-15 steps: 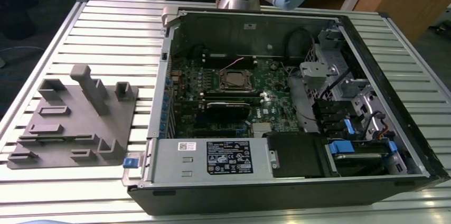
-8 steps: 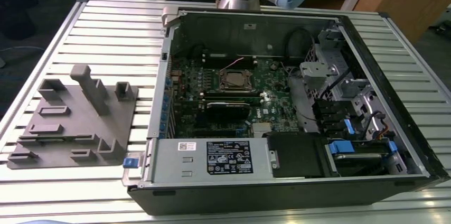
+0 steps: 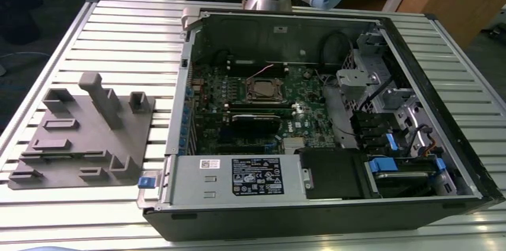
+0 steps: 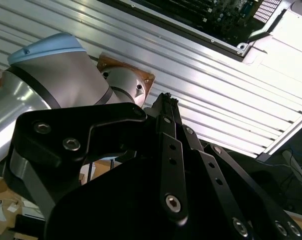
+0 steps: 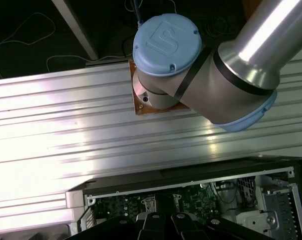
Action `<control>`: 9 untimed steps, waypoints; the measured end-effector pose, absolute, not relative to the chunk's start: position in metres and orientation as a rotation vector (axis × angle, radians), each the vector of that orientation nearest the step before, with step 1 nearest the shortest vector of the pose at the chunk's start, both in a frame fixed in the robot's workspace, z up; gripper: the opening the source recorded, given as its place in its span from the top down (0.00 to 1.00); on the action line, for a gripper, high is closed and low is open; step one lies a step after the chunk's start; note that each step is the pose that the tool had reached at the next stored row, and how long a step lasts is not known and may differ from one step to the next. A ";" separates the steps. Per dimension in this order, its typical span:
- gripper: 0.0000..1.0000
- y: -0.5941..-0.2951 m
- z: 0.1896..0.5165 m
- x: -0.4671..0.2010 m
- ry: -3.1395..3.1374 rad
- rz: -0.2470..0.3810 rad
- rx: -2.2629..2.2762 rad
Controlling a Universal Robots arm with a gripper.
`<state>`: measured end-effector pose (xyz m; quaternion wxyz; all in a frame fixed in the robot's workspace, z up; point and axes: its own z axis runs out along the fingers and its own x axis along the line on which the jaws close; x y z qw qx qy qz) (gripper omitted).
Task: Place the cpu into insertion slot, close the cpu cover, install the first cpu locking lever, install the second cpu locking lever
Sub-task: 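Install the first cpu locking lever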
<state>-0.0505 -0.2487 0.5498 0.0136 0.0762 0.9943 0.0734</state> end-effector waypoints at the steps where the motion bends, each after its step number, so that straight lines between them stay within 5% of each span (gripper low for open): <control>1: 0.89 -0.249 0.550 -0.051 3.097 0.229 0.237; 9: 0.89 -0.250 0.544 -0.050 3.097 0.229 0.237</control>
